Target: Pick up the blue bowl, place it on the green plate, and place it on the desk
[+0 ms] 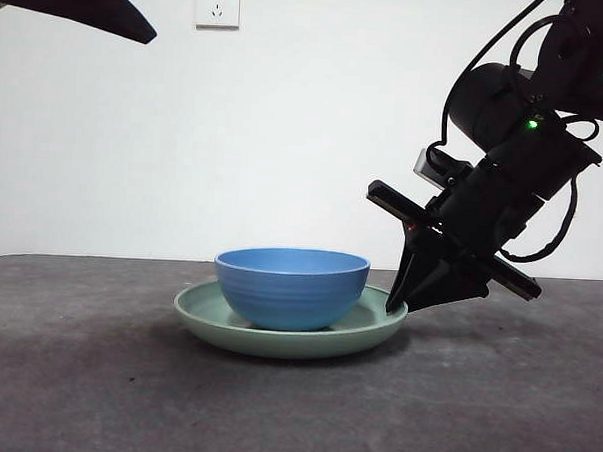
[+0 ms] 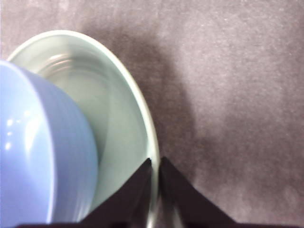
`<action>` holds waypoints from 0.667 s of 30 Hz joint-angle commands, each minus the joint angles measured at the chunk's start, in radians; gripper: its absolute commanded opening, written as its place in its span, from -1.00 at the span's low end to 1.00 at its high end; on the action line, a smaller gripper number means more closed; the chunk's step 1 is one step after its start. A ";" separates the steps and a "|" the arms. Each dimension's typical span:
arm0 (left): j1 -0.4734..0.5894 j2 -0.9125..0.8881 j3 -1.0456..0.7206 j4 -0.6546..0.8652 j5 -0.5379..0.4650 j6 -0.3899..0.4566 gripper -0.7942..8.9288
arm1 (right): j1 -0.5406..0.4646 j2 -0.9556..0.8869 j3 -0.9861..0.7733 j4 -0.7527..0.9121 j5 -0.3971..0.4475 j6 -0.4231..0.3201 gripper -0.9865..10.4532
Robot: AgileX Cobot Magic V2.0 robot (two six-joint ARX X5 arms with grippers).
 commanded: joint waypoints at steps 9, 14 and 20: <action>-0.005 0.005 0.007 -0.002 0.004 0.008 -0.32 | 0.005 -0.052 0.023 -0.024 0.006 0.007 -0.52; -0.005 0.005 0.007 -0.002 0.003 0.008 -0.32 | 0.003 -0.173 0.023 -0.119 0.062 -0.055 -0.52; -0.005 0.005 0.007 -0.002 0.003 0.008 -0.32 | 0.006 -0.370 0.023 -0.265 0.066 -0.164 -0.52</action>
